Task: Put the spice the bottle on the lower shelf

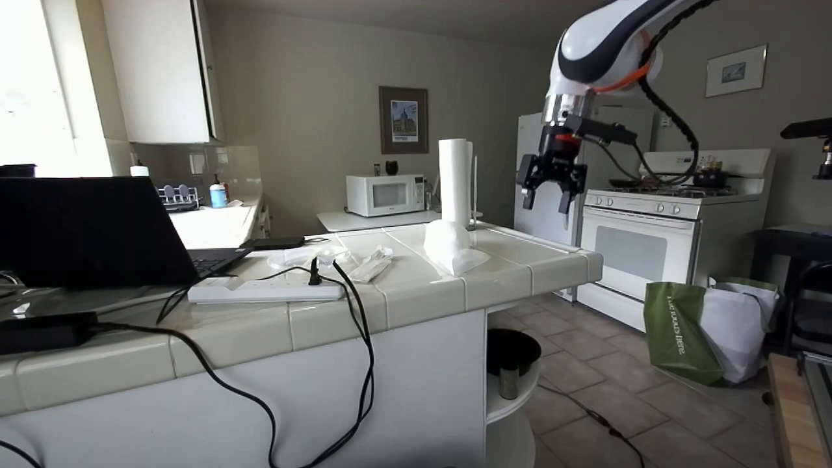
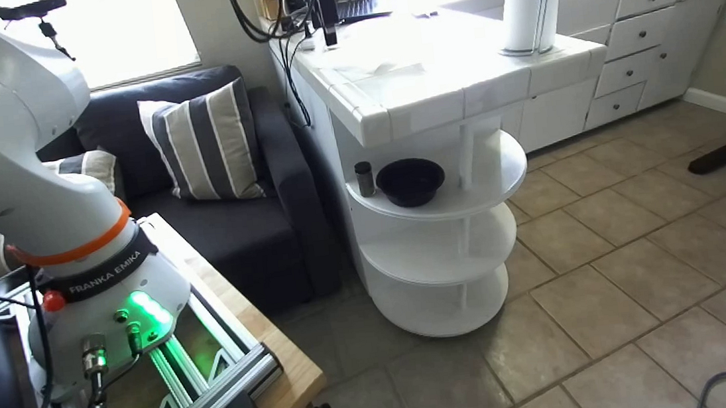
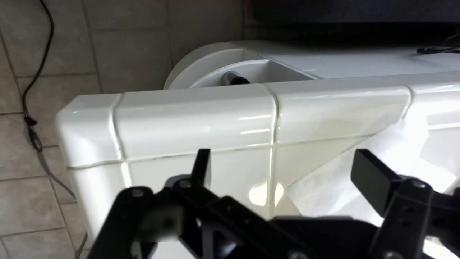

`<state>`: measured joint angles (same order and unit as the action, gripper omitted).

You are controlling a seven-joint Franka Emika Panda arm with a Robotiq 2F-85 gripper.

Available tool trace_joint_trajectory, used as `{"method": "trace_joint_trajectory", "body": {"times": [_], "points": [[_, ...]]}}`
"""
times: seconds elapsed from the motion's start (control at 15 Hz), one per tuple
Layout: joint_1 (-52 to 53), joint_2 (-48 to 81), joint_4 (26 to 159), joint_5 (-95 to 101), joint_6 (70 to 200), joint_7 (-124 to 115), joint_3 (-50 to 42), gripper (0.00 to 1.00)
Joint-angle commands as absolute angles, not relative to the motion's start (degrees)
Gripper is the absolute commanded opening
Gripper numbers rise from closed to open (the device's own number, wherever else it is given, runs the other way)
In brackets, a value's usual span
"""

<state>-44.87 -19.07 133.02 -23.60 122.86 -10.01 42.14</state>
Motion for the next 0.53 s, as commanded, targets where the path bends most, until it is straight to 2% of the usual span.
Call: {"method": "trace_joint_trajectory", "body": {"times": [0.0, 0.07, 0.2, 0.47], "points": [[-32.18, -25.11, 131.95, -20.55, 114.21, -8.00, 26.25, 1.00], [-27.33, -20.19, 131.81, -17.48, 118.66, -12.66, 23.53, 1.00], [-23.24, -22.92, 131.45, -16.68, 116.21, -12.34, 18.46, 1.00], [-22.25, -22.99, 131.63, -16.39, 116.00, -12.25, 17.83, 1.00]]}}
